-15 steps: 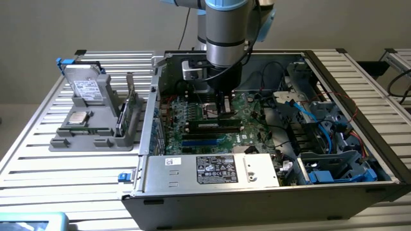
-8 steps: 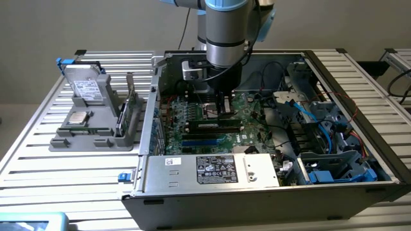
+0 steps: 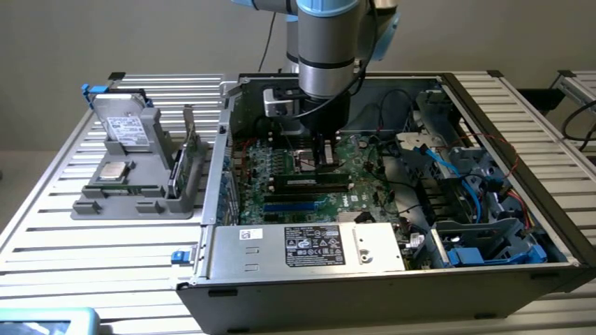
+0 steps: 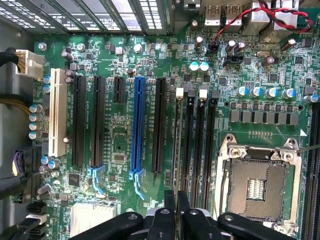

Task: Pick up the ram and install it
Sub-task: 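Insert the ram into the slot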

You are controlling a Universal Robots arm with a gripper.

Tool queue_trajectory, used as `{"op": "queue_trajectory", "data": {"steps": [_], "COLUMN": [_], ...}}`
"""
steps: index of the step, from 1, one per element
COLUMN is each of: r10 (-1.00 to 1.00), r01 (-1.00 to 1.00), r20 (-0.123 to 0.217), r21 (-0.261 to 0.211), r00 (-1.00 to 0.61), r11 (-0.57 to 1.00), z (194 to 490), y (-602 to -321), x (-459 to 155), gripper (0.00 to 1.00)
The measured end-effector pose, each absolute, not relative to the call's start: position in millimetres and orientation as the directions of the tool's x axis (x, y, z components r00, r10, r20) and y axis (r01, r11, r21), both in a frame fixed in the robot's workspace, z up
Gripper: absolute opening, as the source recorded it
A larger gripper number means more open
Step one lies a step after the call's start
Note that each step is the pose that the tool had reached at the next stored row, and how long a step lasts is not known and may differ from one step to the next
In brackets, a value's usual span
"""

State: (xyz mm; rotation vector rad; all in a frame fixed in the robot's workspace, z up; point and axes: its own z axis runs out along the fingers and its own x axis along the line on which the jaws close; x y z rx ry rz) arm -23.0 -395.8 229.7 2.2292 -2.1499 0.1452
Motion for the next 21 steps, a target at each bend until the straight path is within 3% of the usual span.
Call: {"op": "queue_trajectory", "data": {"steps": [21], "r10": [-0.995], "r01": [-0.999], "r20": [0.096], "r21": [-0.035], "r00": [0.034], "r11": [-0.038], "z": [225.8], "y": [-395.9], "x": [-23.5], "gripper": [0.14]}}
